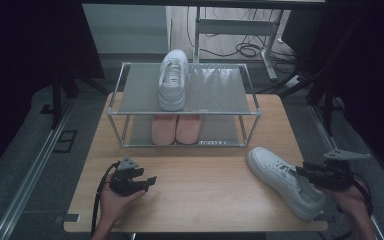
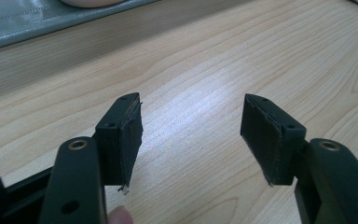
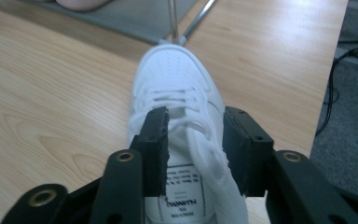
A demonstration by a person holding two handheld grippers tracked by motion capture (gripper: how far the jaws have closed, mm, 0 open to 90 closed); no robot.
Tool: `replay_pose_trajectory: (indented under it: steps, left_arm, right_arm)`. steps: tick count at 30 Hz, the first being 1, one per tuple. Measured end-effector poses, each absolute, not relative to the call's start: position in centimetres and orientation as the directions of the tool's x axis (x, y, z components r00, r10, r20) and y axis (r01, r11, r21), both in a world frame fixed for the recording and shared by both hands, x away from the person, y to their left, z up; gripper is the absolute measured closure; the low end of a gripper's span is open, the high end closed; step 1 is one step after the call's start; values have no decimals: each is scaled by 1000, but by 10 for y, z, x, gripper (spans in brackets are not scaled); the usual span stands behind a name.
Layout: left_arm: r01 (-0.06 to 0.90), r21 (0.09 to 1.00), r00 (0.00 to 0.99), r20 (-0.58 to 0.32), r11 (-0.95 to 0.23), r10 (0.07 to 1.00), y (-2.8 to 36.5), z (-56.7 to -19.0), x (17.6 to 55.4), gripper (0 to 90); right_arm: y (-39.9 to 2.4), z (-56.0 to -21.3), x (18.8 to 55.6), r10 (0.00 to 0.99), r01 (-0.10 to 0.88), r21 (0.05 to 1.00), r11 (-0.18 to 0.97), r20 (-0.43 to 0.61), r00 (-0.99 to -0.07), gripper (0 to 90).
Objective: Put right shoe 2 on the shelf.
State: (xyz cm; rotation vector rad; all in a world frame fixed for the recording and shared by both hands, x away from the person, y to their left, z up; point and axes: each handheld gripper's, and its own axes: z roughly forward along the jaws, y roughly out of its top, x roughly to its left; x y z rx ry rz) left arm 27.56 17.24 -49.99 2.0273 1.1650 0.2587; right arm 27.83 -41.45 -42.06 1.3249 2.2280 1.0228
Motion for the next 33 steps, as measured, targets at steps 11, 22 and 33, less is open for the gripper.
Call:
replay_pose_trajectory:
  steps: [11, 22, 33]
  left_arm:
    - [650, 702, 565, -190, -291, 803, 170, -501, 276, 391]
    - [647, 705, 565, -187, -291, 803, 171, -501, 276, 391]
    - [646, 706, 564, -185, -290, 805, 172, -500, 276, 391]
  right_arm:
    - [-423, -444, 284, 874, 683, 640, 352, 35, -484, 534]
    - [-418, -464, 297, 877, 710, 574, 407, -29, -479, 706]
    - [-415, -459, 298, 889, 723, 570, 389, -28, -457, 804]
